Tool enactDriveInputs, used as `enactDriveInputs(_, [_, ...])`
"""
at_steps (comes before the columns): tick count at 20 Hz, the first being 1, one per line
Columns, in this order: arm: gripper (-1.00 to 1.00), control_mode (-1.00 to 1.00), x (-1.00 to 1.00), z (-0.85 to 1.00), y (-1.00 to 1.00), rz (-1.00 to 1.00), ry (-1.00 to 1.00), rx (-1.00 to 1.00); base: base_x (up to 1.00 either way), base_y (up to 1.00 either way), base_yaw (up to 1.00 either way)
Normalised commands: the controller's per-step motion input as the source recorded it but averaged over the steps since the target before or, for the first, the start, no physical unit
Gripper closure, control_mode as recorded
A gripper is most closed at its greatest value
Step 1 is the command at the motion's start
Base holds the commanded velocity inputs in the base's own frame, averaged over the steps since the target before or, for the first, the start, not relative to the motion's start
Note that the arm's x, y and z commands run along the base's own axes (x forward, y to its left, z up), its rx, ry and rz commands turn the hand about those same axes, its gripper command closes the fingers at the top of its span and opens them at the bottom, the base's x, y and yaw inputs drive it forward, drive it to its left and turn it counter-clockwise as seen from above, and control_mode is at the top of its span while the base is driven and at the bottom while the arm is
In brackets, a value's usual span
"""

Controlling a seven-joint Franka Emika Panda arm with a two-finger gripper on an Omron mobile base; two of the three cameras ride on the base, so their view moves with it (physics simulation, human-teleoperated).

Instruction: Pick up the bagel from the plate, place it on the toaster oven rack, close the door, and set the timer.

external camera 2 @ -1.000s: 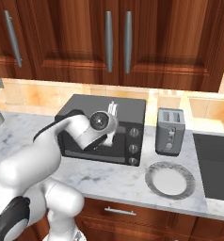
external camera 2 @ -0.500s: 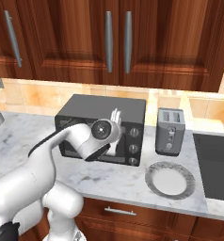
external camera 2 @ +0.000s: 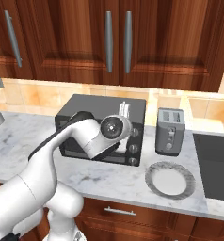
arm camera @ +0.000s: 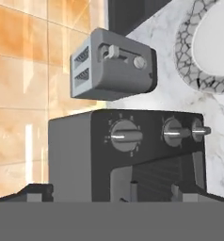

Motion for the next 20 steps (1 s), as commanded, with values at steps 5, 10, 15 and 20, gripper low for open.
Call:
enactDriveInputs(5, [-1.0,-1.0,-0.29,0.61,-0.43,0.18,0.1,-0.06,0.0,0.0,0.0])
enactDriveInputs(10, [-1.0,-1.0,-0.58,-0.02,-0.17,0.31,0.07,-0.24,0.0,0.0,0.0])
enactDriveInputs(15, [-1.0,-1.0,-0.72,-0.25,-0.03,0.36,0.0,-0.23,0.0,0.0,0.0])
enactDriveInputs(20, [-1.0,-1.0,-0.17,-0.12,0.03,0.38,-0.05,-0.17,0.0,0.0,0.0])
